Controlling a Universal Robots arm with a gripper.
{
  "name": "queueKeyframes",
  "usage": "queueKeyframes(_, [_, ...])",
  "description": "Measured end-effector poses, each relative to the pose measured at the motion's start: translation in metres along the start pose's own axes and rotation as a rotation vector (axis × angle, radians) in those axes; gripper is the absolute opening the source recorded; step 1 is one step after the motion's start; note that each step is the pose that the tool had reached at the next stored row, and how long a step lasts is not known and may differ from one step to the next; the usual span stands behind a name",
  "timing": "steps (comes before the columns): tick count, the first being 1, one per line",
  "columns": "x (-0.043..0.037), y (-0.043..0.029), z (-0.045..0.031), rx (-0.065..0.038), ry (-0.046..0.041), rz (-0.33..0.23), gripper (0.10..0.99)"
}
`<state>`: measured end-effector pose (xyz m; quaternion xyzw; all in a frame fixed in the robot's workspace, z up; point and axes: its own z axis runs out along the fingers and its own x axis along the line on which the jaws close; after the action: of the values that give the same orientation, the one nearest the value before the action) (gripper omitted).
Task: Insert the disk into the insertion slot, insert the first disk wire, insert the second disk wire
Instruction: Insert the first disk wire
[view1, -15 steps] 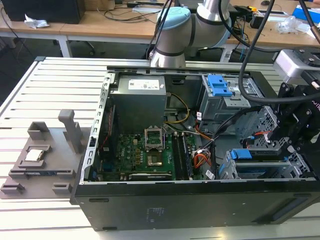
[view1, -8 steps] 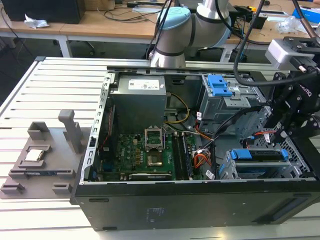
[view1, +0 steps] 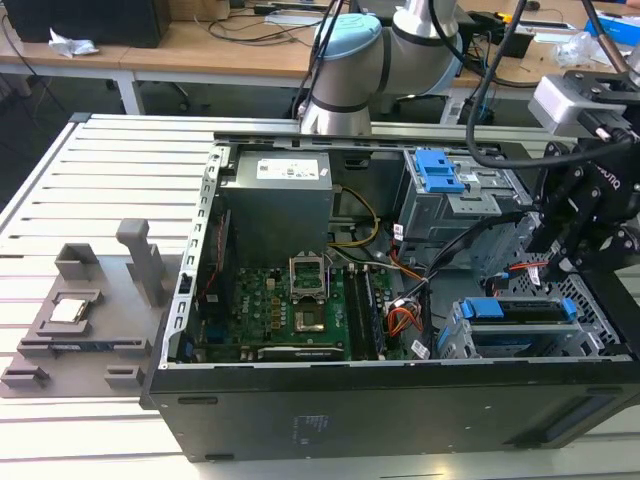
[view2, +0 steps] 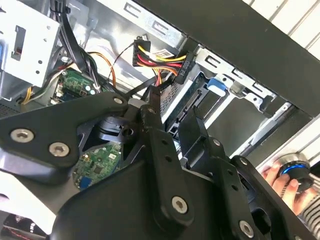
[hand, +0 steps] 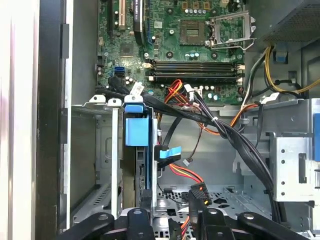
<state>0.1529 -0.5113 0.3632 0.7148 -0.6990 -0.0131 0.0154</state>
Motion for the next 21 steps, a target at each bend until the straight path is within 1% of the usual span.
queueKeyframes(2, [0.0000, 0.0000, 0.0000, 0.000, 0.0029, -0.068, 0.420])
queueKeyframes(3, [0.0000, -0.0022, -0.0001, 0.000, 0.0048, -0.091, 0.420])
queueKeyframes(4, [-0.0001, -0.0064, -0.0001, 0.000, 0.0125, -0.092, 0.420])
queueKeyframes(6, [-0.0002, -0.0106, -0.0003, -0.001, 0.0252, -0.092, 0.420])
queueKeyframes(7, [-0.0009, -0.0160, -0.0003, -0.002, 0.0331, -0.093, 0.420])
queueKeyframes(8, [-0.0021, -0.0192, 0.0001, -0.002, 0.0332, -0.098, 0.420])
queueKeyframes(10, [-0.0032, -0.0221, 0.0006, -0.002, 0.0337, -0.106, 0.420])
queueKeyframes(12, [-0.0054, -0.0277, 0.0033, -0.001, 0.0372, -0.121, 0.420])
queueKeyframes(13, [-0.0061, -0.0290, 0.0042, -0.002, 0.0382, -0.124, 0.420])
queueKeyframes(15, [-0.0063, -0.0294, 0.0058, -0.002, 0.0412, -0.125, 0.420])
queueKeyframes(17, [-0.0063, -0.0294, 0.0061, -0.002, 0.0476, -0.125, 0.420])
queueKeyframes(21, [-0.0064, -0.0294, 0.0060, -0.002, 0.0478, -0.125, 0.420])
